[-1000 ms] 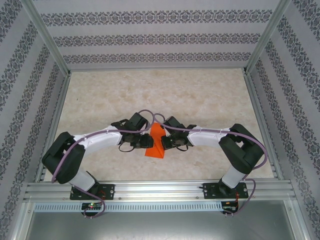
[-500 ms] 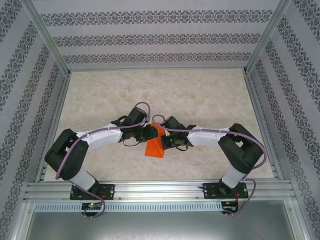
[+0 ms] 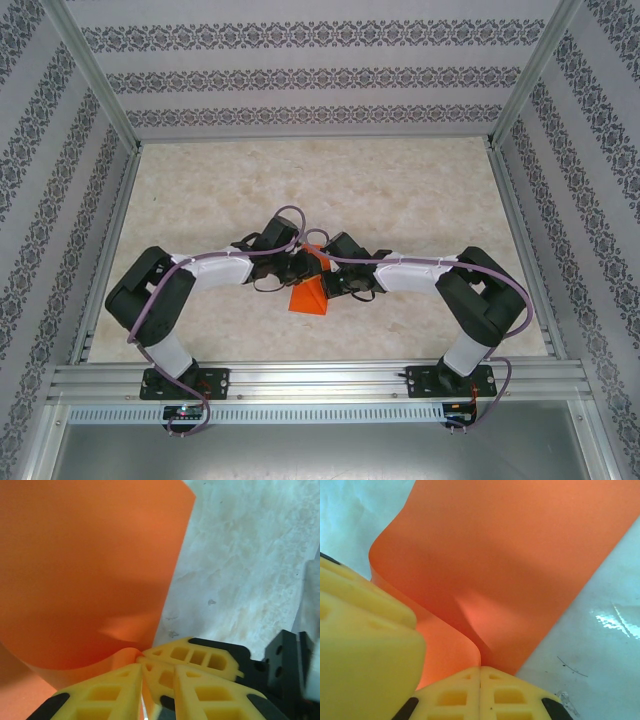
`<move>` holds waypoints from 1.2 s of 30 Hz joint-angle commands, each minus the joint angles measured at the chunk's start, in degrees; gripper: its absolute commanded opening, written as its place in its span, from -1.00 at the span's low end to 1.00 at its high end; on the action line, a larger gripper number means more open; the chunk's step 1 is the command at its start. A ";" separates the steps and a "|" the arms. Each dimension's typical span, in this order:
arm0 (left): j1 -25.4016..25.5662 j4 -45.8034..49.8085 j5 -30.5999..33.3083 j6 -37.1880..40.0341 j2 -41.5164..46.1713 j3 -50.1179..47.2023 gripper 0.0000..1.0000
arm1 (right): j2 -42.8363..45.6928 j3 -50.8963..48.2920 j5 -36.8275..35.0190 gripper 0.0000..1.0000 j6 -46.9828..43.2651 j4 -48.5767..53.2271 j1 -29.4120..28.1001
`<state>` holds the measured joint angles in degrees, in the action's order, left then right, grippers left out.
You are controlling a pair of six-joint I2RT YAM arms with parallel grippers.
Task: Fold a paper plane with a square sheet of paper (pick it up from the middle)
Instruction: Fold the triangle a second time at the center of the table.
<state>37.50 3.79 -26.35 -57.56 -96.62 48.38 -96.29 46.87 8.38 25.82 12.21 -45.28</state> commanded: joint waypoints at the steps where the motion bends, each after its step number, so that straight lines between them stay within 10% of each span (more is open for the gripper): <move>1: -0.58 -2.78 -0.11 -0.70 -0.80 -1.16 -0.49 | -1.39 -0.79 -1.81 -0.95 0.47 0.12 -0.51; 17: -0.40 -3.41 2.97 1.71 -5.73 -5.08 -0.51 | -1.02 -0.57 -1.87 -0.91 1.49 -0.28 -0.54; 28: -0.32 -2.03 3.48 3.06 -5.69 -4.92 -0.51 | 14.66 -1.94 -5.32 -0.35 8.06 2.59 -0.25; 36: -0.27 -1.51 3.42 3.29 -5.59 -4.14 -0.51 | 17.85 -10.19 7.99 -0.72 18.72 -12.06 -2.51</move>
<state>37.19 -0.84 -25.47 -55.99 -100.42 45.25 -77.08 38.96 11.18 38.72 6.57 -46.22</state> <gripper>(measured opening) 0.247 0.148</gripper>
